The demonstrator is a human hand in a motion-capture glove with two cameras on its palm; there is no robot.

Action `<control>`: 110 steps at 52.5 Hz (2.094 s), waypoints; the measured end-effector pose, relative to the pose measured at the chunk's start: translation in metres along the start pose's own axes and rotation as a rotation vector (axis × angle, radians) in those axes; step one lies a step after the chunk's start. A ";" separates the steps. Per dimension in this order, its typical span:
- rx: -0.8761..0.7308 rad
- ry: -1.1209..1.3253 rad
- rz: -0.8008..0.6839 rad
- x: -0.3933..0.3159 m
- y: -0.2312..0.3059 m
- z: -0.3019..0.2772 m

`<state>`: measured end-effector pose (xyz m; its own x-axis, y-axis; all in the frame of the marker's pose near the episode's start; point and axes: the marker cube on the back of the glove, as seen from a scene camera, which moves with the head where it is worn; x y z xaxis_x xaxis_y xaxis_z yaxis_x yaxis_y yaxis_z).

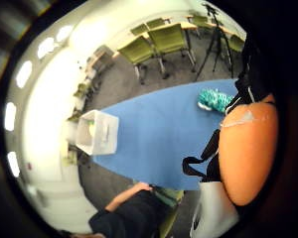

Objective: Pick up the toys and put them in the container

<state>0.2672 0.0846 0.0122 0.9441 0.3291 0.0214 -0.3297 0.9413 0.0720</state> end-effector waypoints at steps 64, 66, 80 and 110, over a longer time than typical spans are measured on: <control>-0.056 -0.097 -0.819 -0.507 0.049 0.013; -0.101 -0.092 -0.825 -0.506 0.051 0.018; -0.106 -0.092 -0.756 -0.470 0.035 0.030; 0.049 0.015 -0.408 -0.172 -0.061 0.006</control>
<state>0.1246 -0.0302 0.0106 0.9971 -0.0690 -0.0334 0.0725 0.9902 0.1193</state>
